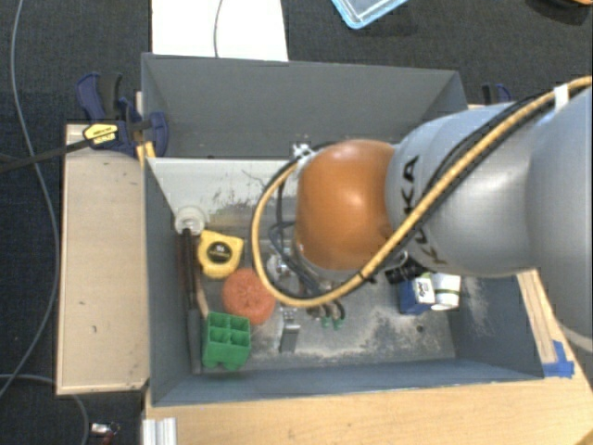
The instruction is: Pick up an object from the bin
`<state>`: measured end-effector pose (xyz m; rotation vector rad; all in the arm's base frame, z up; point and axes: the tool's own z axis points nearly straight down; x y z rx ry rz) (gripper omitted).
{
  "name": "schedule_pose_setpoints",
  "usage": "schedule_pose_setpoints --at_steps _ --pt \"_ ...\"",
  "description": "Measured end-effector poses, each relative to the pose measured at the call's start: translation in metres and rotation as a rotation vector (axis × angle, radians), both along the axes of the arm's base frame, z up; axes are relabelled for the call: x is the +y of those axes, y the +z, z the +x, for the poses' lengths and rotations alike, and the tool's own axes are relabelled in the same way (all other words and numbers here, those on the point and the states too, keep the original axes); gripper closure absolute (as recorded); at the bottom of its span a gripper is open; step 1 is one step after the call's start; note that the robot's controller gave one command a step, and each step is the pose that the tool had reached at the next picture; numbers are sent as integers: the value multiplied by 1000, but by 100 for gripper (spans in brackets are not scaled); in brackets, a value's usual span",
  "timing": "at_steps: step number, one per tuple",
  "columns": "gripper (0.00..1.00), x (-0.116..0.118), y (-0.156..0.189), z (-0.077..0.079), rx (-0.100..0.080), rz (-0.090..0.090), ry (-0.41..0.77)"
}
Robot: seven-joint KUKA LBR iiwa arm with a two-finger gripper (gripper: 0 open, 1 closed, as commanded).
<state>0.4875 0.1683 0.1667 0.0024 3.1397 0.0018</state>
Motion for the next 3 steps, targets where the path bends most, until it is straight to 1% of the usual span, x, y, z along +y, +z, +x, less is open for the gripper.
schedule_pose_setpoints --at_steps 1,2,3 --pt "0 -33 -47 33 -3 0 113" --pt "0 -31 -91 71 -7 3 16" --pt "0 12 -96 60 -4 -2 193"
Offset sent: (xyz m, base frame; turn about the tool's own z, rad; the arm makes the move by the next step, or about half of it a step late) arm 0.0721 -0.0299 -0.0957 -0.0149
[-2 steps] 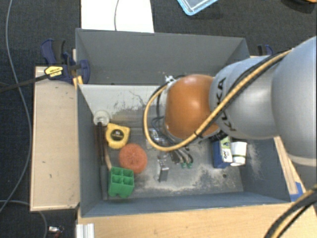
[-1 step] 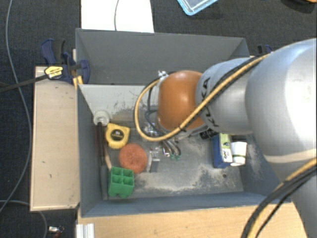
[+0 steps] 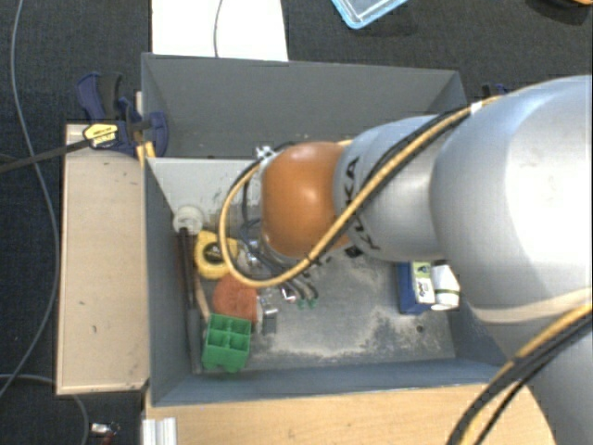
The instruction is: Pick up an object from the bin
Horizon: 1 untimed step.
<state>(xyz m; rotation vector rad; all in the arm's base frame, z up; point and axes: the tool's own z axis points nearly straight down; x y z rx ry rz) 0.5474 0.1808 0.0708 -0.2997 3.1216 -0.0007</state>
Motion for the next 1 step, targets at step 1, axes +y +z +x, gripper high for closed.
schedule_pose_setpoints --at_steps 1 --pt "0 5 0 -25 -1 2 -144"
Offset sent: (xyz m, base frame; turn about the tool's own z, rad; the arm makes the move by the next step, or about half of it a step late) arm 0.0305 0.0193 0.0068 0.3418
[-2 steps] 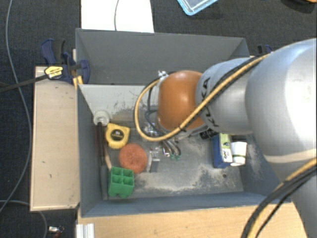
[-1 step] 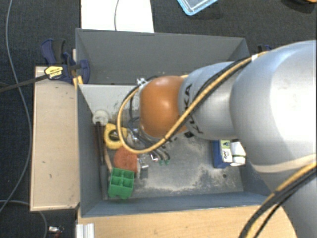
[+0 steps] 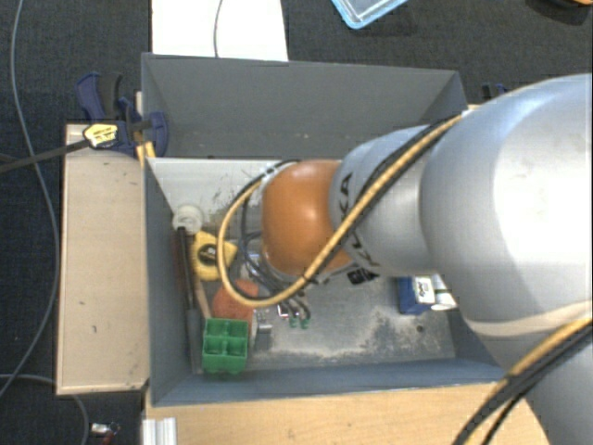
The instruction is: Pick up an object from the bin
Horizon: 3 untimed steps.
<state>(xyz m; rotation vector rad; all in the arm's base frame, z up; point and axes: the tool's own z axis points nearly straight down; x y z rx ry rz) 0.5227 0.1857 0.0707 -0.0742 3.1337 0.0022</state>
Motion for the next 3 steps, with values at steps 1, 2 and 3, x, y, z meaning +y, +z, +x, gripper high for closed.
schedule_pose_setpoints --at_steps 1,2,3 --pt "0 8 5 36 2 -1 -148" --pt "100 -7 0 -3 6 -2 -61" --pt "100 -7 0 -3 6 -2 -63"
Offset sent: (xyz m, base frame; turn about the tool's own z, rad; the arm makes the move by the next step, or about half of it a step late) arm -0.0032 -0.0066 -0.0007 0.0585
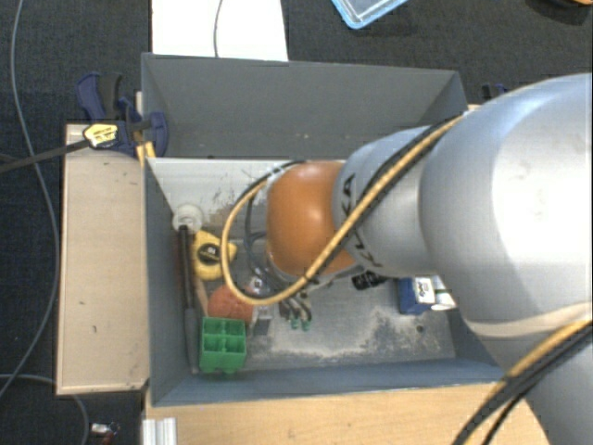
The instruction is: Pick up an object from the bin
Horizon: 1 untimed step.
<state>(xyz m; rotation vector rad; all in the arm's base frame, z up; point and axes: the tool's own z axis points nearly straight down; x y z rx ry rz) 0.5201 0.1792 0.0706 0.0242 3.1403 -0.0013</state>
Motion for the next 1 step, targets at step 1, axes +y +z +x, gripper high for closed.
schedule_pose_setpoints --at_steps 1 --pt "100 5 68 6 4 -1 11"
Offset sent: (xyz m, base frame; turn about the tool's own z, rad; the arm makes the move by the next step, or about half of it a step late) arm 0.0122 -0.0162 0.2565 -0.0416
